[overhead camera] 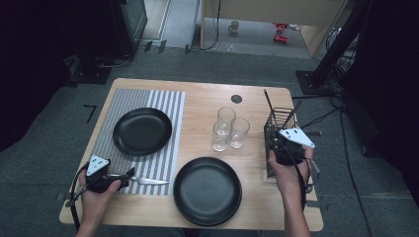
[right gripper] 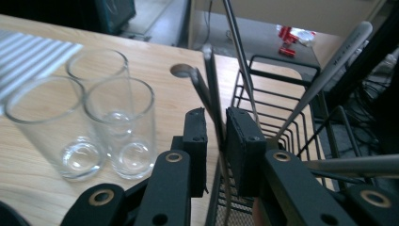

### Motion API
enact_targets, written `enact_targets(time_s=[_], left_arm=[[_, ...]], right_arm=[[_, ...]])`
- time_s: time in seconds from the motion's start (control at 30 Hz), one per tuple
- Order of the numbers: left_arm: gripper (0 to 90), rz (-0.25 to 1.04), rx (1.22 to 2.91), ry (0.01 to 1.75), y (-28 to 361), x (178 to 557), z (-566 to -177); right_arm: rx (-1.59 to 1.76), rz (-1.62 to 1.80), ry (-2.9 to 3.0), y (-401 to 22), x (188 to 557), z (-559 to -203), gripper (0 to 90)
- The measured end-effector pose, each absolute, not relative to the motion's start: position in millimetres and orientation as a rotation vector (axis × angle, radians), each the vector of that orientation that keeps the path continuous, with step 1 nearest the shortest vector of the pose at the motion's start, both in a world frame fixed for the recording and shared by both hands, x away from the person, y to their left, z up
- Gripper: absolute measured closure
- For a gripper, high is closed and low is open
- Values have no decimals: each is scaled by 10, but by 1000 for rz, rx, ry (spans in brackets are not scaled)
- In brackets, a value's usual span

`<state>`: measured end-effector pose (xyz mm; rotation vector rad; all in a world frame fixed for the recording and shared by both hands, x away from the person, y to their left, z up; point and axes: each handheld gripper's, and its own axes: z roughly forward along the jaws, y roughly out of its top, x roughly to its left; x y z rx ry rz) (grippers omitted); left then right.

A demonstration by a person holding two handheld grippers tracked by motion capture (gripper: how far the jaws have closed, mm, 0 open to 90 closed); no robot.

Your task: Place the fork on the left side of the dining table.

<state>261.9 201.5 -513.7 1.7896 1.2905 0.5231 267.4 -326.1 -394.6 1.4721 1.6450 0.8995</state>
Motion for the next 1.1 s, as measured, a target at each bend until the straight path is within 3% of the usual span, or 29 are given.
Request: enact_targets(time_s=[0.17,0.33,1.1], left_arm=[[0,523,1789,1291,2015,2619,-5137],[0,523,1789,1291,2016,2619,-5136],[0,526,1791,1290,2012,2620,-5138]], right_arm=[[1457,838,1660,-3241,2721,-3989,795],[1422,791,1671,-3212,2723,-3993,868],[1363,961,1568,-3365,2432,-3911,882]])
